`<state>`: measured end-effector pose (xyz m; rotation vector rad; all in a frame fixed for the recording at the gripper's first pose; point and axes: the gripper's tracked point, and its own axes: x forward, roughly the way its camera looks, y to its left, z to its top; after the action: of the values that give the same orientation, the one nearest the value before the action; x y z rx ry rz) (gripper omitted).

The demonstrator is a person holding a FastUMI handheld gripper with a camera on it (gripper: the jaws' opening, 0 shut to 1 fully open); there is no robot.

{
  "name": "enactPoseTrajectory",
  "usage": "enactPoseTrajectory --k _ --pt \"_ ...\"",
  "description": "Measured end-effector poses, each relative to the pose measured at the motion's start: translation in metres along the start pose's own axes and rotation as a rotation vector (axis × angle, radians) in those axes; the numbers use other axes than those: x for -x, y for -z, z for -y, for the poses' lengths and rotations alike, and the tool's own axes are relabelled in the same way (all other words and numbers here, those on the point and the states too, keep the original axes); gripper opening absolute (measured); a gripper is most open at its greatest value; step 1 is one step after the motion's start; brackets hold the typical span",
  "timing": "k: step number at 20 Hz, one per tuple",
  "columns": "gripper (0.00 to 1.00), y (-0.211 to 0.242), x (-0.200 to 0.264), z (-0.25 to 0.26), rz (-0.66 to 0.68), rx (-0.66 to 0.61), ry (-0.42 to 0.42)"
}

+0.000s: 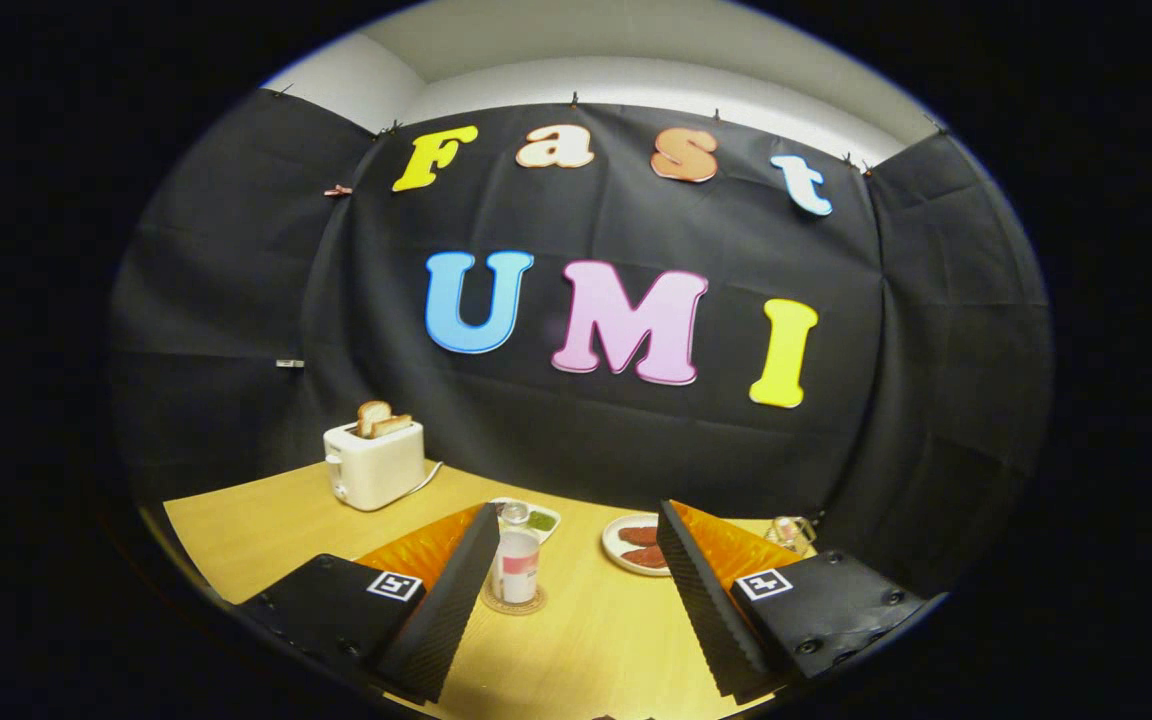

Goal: Take the bottle from table, then pour the juice into the cup, finally place the bottle on the coaster

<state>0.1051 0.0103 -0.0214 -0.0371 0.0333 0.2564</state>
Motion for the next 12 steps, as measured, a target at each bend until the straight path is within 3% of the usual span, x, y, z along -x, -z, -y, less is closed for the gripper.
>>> enactPoseTrajectory --k 5,12 --pt "0.97 -0.037 0.036 0.04 0.001 -0.01 0.084" --pt "0.97 -0.049 0.08 0.069 -0.035 -0.048 0.223"
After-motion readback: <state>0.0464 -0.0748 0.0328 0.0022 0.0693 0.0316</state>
